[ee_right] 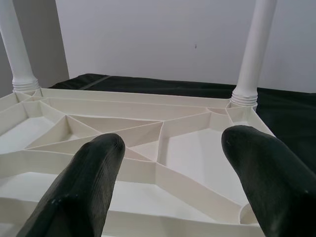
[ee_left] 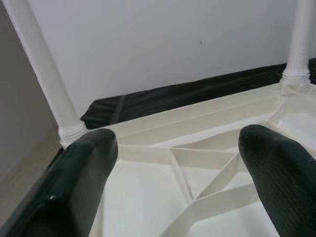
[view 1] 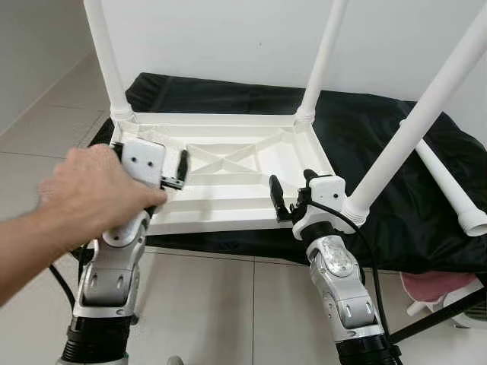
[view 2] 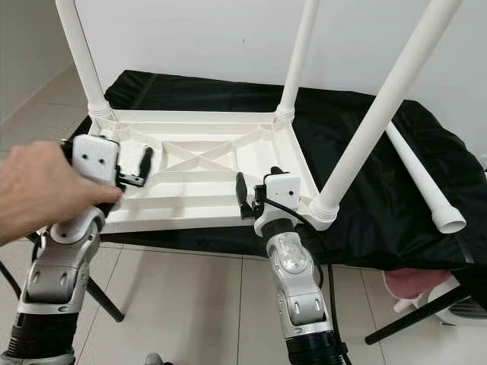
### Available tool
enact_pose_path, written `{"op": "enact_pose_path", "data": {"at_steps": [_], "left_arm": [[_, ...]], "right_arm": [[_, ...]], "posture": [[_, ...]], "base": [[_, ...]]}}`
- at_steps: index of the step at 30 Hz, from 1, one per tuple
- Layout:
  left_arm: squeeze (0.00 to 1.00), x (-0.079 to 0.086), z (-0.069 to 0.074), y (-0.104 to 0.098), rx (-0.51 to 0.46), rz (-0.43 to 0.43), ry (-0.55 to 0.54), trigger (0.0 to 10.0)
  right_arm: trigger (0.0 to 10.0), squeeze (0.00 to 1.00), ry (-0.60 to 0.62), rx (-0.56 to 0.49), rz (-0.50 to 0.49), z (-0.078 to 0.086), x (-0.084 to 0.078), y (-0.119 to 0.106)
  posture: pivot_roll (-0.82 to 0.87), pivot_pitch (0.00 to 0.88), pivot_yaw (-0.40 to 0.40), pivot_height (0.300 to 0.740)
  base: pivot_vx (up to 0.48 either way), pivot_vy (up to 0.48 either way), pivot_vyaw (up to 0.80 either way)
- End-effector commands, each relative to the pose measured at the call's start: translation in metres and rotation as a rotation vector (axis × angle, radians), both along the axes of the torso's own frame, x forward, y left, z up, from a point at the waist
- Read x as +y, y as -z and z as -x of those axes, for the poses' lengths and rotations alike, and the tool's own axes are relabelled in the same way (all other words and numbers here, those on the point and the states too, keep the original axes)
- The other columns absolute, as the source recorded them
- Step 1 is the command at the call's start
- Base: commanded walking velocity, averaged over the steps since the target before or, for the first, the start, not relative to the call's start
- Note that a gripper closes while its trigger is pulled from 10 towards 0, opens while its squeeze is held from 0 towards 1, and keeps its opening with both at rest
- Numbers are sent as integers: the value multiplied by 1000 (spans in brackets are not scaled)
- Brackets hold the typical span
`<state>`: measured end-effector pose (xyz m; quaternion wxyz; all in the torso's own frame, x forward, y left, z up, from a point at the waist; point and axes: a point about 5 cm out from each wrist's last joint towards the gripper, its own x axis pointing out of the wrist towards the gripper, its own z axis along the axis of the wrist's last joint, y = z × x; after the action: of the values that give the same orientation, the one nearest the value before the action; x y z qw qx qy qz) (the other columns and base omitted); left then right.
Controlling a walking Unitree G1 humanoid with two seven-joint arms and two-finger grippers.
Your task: Building children table
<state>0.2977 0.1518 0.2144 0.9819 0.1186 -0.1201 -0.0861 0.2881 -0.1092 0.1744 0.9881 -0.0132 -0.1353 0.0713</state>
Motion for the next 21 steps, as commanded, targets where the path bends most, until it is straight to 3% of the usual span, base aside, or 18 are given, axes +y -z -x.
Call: {"op": "enact_pose_path", "data": {"at_steps": [1,21], "left_arm": [[0,2,2,-3,-23,1,-25,10000],[0,2,3,-2,-18,0,-25,10000]], "right_arm": [[10000,0,0,-3,-5,1,0,0],[10000,0,3,1,-8,2,0,1]], "posture": [[98,38,-19,740],[98,49,-18,740]], "base": [[0,0,0],[0,0,0]]}}
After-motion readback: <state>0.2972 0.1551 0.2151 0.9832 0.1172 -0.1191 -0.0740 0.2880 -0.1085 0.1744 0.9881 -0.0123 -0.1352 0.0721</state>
